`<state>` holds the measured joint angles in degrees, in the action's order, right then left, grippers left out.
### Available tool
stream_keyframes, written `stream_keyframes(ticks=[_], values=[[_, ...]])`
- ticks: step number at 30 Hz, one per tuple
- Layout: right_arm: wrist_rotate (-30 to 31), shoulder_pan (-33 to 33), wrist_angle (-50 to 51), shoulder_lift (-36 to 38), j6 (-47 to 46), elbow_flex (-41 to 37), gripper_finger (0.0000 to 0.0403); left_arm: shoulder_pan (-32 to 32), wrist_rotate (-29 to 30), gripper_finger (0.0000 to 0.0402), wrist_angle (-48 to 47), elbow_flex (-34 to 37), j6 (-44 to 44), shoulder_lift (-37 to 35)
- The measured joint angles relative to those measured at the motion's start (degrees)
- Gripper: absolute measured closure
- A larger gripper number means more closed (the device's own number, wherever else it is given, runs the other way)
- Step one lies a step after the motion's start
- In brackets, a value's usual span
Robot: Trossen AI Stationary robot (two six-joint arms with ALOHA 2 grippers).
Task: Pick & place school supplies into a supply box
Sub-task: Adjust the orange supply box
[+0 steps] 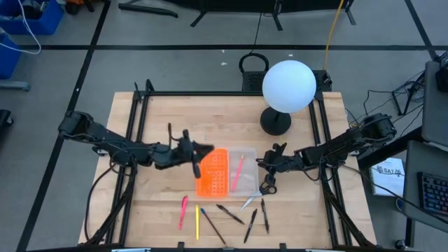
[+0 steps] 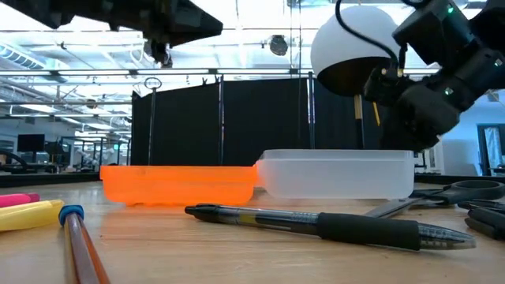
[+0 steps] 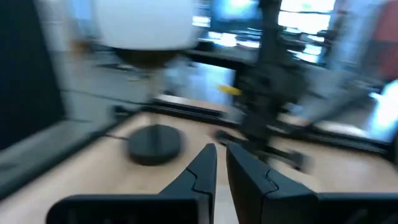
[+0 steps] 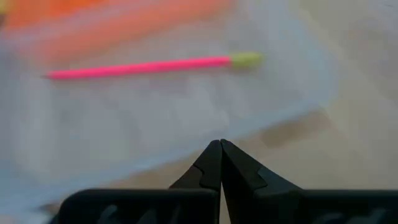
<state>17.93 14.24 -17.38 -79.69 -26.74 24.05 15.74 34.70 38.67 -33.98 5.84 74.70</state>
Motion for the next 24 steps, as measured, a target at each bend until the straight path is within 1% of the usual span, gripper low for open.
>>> stream_keyframes(ticks=[3,5,8,11,14,18,21,24], values=[[-0.3,0.0,-1.6,-0.7,0.5,0.0,0.0403,-0.7,6.7,0.0359,-2.3,-2.8,-1.5,-1.4],[-0.2,0.0,-0.2,-0.8,0.5,0.0,0.0403,-1.2,10.6,0.0364,-2.3,-4.0,-1.5,-2.3],[-0.2,-0.1,-0.5,-0.9,0.5,0.0,0.0403,-1.7,14.2,0.0370,-1.0,-6.6,-1.9,-3.0],[-0.2,-0.6,-0.6,-1.1,0.6,-0.1,0.0403,-1.8,16.8,0.0367,0.2,-10.3,-2.1,-3.3],[-0.2,-1.7,-2.7,-1.5,0.9,0.0,0.0403,-1.4,18.0,0.0360,0.6,-14.1,-2.5,-3.3],[-0.2,-3.0,-4.7,-3.6,0.9,0.0,0.0403,-1.2,17.9,0.0347,0.6,-18.4,-2.1,-3.3],[-1.1,-4.0,-6.0,-5.9,0.9,0.0,0.0403,-0.9,17.8,0.0339,0.4,-20.2,-3.0,-2.6],[-1.8,-5.1,-7.7,-8.0,0.7,0.0,0.0403,-0.4,16.3,0.0335,0.0,-20.6,-5.0,-1.8]])
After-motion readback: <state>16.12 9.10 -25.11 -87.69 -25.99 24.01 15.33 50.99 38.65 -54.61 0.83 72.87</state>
